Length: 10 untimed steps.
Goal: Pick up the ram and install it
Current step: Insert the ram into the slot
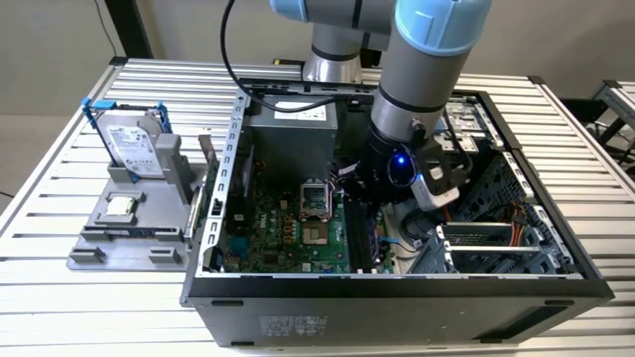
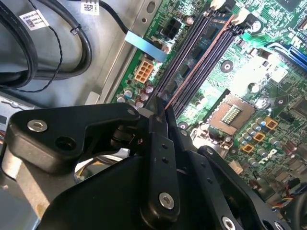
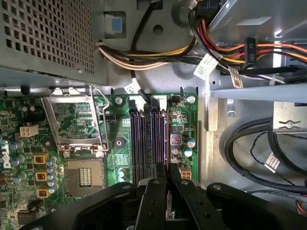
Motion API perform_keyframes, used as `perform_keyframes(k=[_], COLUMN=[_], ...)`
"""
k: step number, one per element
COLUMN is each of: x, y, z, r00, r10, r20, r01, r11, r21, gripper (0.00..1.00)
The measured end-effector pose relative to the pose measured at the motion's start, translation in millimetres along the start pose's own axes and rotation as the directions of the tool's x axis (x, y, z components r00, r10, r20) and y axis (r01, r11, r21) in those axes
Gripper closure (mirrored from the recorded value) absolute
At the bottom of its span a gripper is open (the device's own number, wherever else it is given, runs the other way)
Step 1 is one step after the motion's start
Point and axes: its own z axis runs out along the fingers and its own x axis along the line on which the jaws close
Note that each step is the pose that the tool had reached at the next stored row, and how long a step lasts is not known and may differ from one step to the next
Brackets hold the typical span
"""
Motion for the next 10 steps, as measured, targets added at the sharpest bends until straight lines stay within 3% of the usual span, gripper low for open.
perform_keyframes(k=[10], x=[0.3], y=[-0.7], z=[3.1], r00=[1.0], r10=[0.0], r20=[0.0], r01=[0.0], r11=[1.0], r21=[0.0002], gripper=[1.0])
